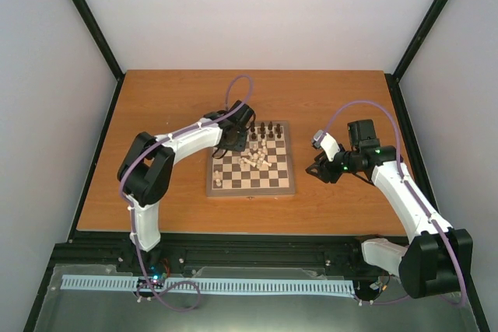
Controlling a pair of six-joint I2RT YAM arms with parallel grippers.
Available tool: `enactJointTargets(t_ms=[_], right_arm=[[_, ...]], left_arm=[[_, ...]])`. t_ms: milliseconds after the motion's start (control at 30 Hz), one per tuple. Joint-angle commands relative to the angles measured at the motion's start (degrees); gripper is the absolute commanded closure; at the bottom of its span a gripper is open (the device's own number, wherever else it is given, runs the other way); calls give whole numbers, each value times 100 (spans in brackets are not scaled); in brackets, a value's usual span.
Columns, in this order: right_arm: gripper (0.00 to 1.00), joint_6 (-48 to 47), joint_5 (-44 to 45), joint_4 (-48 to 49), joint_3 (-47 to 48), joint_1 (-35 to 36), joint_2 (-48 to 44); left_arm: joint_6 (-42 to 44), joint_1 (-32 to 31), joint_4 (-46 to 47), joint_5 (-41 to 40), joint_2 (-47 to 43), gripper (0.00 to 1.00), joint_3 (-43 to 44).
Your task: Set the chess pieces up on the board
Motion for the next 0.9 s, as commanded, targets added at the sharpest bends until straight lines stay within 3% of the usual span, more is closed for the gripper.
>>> enactJointTargets(t_ms=[0, 200, 533, 867], right_arm=[[49, -65, -67, -9, -58, 39, 24], [49, -81, -66, -18, -57, 39, 59], [49, -88, -72, -35, -59, 39, 104], [49, -97, -72, -44, -51, 39, 139]], left_arm=[[129, 55, 81, -37, 195, 66, 365], [174, 55, 64, -46, 299, 71, 471], [234, 55, 67, 134, 243, 88, 420], [296, -57, 186, 491, -279, 93, -10]])
